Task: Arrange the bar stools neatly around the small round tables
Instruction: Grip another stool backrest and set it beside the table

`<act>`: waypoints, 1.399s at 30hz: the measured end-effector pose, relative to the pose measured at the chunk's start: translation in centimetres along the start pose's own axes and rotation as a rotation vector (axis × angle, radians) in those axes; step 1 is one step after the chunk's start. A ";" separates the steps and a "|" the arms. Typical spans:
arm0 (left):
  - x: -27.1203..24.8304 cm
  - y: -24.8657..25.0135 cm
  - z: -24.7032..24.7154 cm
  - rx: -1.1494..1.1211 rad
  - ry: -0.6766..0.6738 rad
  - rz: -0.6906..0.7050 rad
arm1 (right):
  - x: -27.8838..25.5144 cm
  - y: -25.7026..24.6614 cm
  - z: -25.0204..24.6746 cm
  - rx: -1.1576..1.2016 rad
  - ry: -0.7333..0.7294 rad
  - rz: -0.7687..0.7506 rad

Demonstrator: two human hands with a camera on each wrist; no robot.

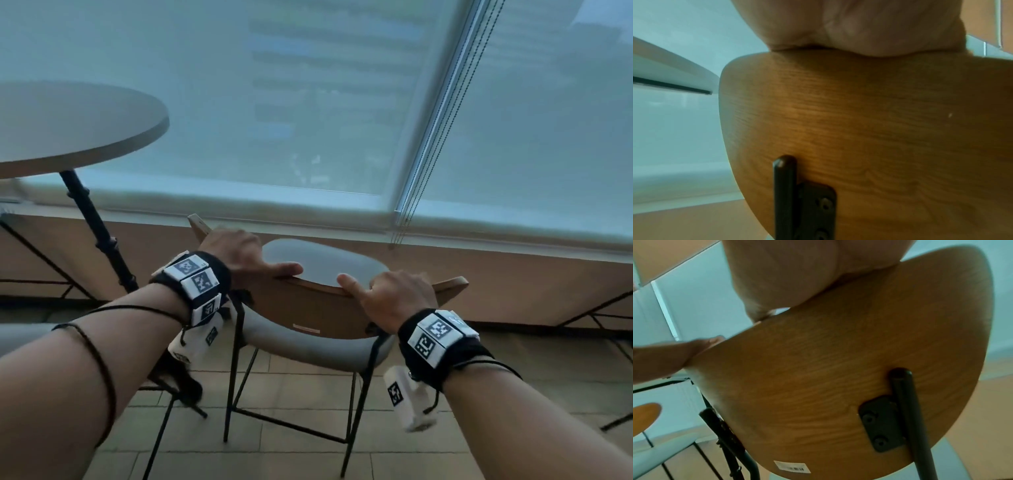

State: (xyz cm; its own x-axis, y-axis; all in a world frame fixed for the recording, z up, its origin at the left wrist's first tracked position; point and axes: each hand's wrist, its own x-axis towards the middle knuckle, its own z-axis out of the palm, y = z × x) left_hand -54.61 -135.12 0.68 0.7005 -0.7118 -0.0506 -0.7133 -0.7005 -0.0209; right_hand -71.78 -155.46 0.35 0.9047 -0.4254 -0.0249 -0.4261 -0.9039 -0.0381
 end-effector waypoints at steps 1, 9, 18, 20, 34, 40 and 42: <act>0.2 0.0 0.1 0.006 -0.002 0.003 | 0.3 0.2 0.3 -0.019 0.009 -0.003; -1.4 2.5 1.2 -0.001 0.106 -0.123 | 1.0 3.0 1.3 -0.044 0.038 -0.219; -4.6 10.6 1.8 0.020 0.118 -0.340 | 2.4 10.0 0.5 -0.066 0.050 -0.548; -5.2 12.7 1.6 0.000 0.108 -0.385 | 3.1 11.4 0.3 -0.066 0.044 -0.613; -2.9 22.5 1.1 0.031 0.089 -0.769 | 13.1 15.8 0.3 -0.134 0.097 -0.958; 0.8 24.6 1.0 0.077 0.008 -0.964 | 19.6 15.3 0.7 -0.136 0.093 -1.138; 2.0 24.6 0.8 0.069 -0.011 -1.011 | 21.7 14.8 0.7 -0.128 0.095 -1.193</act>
State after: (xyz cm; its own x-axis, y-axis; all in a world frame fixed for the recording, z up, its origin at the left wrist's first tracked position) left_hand -70.79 -153.77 -0.74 0.9768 0.2137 0.0133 0.2137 -0.9699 -0.1171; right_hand -58.42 -178.04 -1.44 0.7281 0.6847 0.0322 0.6781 -0.7264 0.1120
